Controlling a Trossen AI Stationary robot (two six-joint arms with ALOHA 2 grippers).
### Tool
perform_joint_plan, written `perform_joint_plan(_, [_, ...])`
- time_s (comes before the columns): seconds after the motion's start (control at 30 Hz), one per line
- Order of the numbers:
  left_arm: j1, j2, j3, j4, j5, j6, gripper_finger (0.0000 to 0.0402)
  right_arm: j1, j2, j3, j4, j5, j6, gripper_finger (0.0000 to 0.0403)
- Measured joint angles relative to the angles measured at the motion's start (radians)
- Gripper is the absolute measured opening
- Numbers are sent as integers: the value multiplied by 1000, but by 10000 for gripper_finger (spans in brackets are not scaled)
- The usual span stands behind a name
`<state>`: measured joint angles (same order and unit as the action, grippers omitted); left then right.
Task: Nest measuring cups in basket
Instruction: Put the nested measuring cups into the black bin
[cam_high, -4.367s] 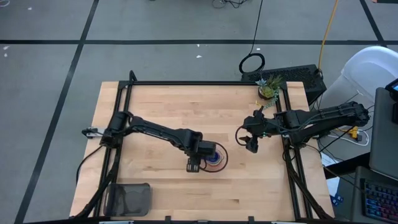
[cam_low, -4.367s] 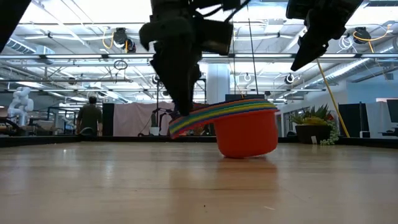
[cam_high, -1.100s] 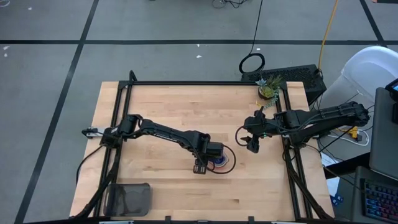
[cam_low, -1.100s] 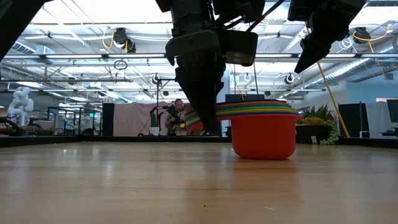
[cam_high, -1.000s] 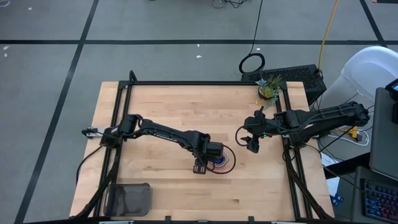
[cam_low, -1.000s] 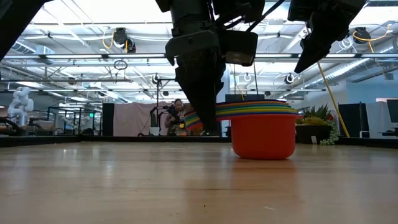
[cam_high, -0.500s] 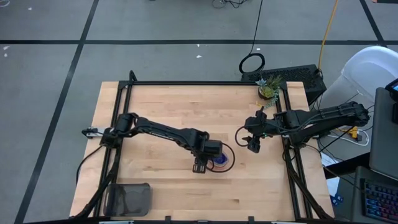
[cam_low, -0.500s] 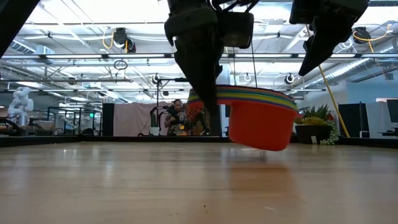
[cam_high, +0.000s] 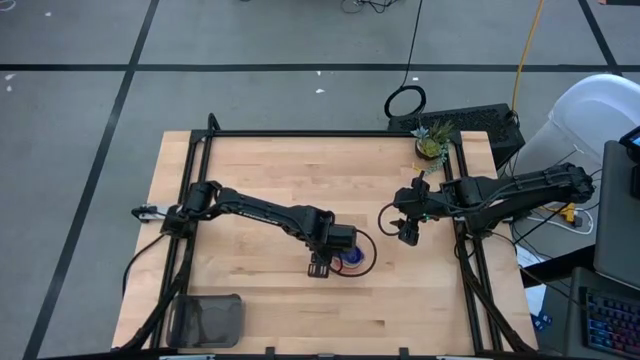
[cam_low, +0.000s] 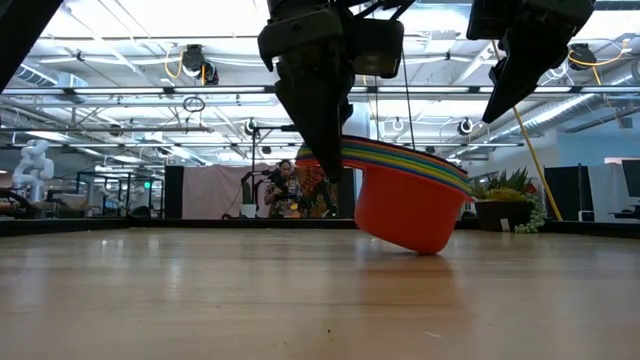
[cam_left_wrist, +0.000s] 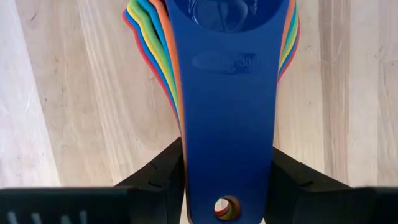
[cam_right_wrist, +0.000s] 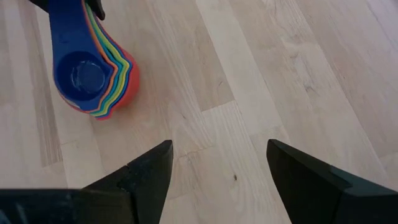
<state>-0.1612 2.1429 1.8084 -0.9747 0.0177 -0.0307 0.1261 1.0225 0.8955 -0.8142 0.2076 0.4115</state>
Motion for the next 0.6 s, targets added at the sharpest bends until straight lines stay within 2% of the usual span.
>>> perform_joint_plan(0.6, [3,1,0,20,0,6,150,0,0,0,-1,0,-4,254])
